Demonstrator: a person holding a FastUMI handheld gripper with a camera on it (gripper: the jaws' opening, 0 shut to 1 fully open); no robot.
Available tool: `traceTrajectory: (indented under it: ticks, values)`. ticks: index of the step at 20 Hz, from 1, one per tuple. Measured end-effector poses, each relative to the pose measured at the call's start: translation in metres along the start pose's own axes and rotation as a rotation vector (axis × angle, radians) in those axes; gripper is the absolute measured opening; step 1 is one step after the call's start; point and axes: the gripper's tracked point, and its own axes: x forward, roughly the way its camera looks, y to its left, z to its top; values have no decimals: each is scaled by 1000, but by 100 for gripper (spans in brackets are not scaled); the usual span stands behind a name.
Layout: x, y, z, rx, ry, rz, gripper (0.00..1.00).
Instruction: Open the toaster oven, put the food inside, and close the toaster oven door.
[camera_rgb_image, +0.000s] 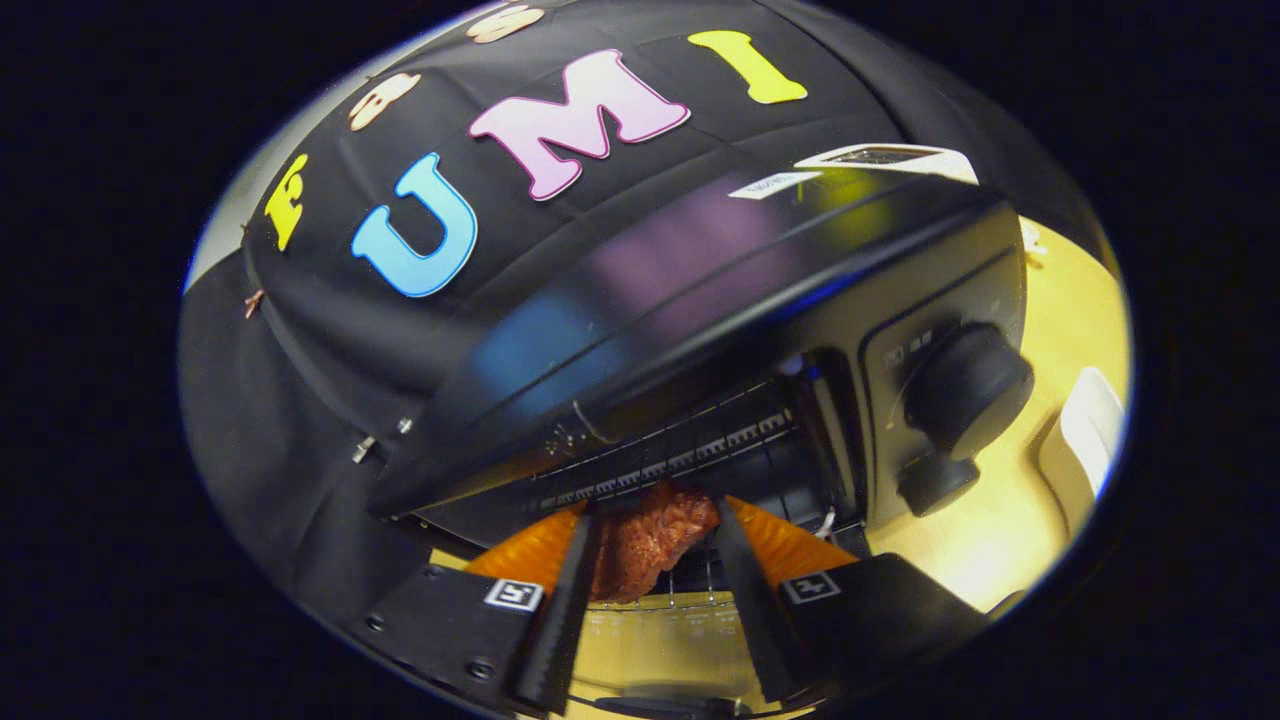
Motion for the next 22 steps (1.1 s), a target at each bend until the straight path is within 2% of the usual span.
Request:
traceTrajectory:
  ticks: [1, 6, 8, 9, 13, 15, 22]
  values:
    - [-3, -6, 3, -46, -3, -30, 79]
    - [-15, -15, 7, -184, -23, -98, 81]
    - [-20, -14, 5, -193, -11, -106, 83]
    - [-23, -15, 6, -199, -11, -113, 90]
    - [-43, -24, 12, -229, -16, -143, 90]
    - [-53, -29, 14, -231, -10, -149, 95]
    - [-78, -45, 26, -214, -11, -178, 95]
